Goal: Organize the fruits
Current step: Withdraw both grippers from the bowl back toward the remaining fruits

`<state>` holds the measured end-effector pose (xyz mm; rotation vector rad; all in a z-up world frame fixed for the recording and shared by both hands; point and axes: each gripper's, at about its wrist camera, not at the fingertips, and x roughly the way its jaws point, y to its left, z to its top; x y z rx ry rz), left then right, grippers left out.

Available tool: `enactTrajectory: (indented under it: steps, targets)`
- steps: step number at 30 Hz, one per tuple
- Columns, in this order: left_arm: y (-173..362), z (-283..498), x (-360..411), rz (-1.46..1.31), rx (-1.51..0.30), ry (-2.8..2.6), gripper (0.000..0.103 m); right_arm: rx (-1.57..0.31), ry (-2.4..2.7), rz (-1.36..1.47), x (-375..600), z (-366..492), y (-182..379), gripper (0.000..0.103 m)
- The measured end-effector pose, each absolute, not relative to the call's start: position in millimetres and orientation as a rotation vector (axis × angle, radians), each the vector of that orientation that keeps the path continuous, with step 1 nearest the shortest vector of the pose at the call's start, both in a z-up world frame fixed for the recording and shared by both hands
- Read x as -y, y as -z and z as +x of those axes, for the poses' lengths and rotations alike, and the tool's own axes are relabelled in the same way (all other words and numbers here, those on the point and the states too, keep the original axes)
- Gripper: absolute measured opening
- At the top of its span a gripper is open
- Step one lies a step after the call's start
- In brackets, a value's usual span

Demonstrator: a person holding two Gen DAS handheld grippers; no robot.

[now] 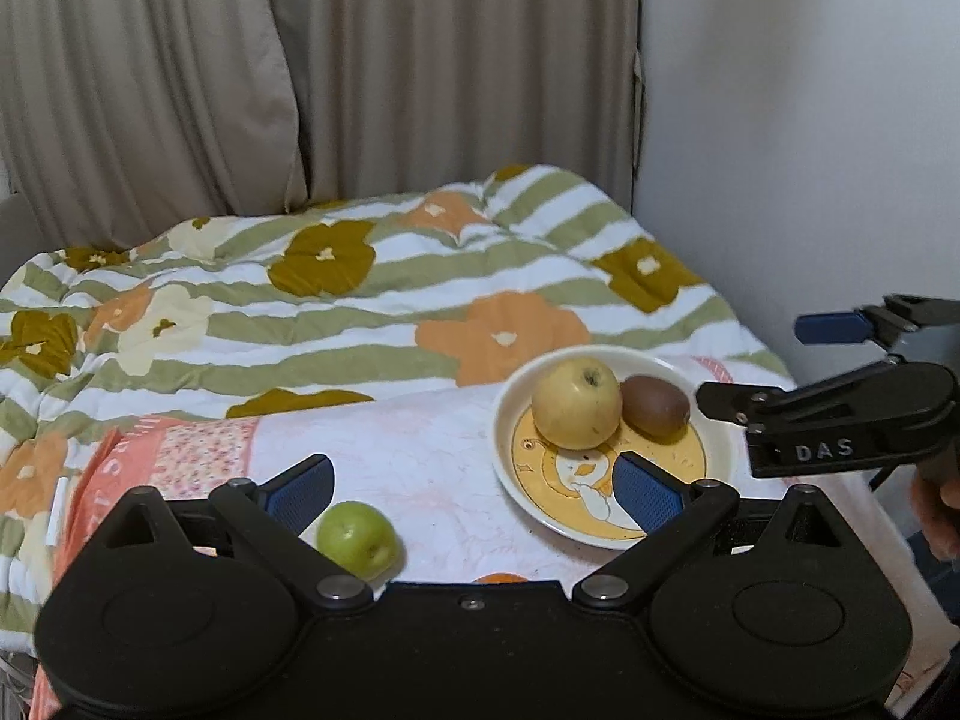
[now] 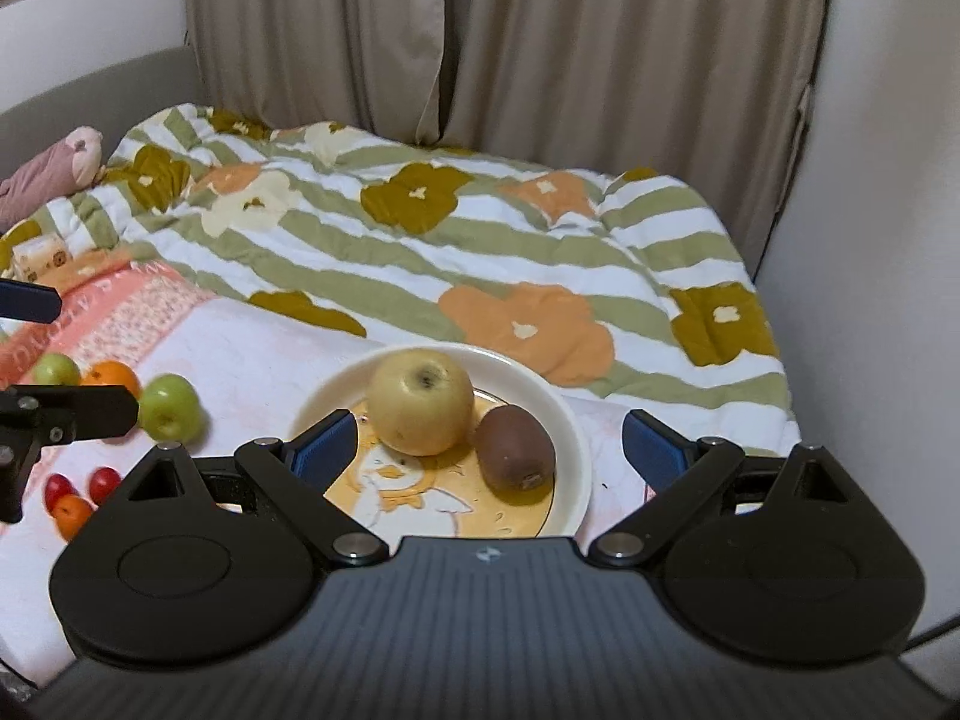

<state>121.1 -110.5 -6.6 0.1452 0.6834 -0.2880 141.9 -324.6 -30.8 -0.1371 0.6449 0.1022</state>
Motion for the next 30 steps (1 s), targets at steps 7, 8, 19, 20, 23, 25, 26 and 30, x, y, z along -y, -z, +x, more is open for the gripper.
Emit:
enactTrajectory:
  steps: [7, 8, 19, 20, 23, 25, 26, 30]
  targets:
    - [-16.7, 78.6, 87.1, 0.152, -0.607, 0.308, 0.101, -0.63, -0.038, -0.067, 300.4, 88.5, -8.5, 0.103]
    - [-18.5, 73.8, 83.2, 0.15, -0.601, 0.31, 0.101, -0.63, -0.03, -0.063, 295.8, 80.3, -11.8, 0.103]
    - [-11.4, 27.2, 42.5, 0.173, -0.571, 0.319, 0.101, -0.662, 0.041, -0.009, 258.4, 15.2, -1.6, 0.103]
    - [-8.0, 24.3, 37.9, 0.17, -0.576, 0.319, 0.101, -0.667, 0.046, -0.006, 254.4, 11.4, 2.1, 0.103]
    - [3.7, 18.0, 26.0, 0.173, -0.593, 0.317, 0.101, -0.681, 0.05, 0.011, 244.0, 1.5, 14.4, 0.103]
    - [13.2, 14.9, 19.3, 0.181, -0.603, 0.314, 0.101, -0.691, 0.051, 0.023, 237.3, -5.2, 23.7, 0.103]
    - [18.5, 14.3, 16.2, 0.184, -0.609, 0.313, 0.101, -0.695, 0.05, 0.029, 234.8, -6.3, 28.6, 0.103]
    - [38.3, 12.4, 3.7, 0.195, -0.62, 0.316, 0.101, -0.71, 0.048, 0.048, 224.0, -9.2, 48.1, 0.103]
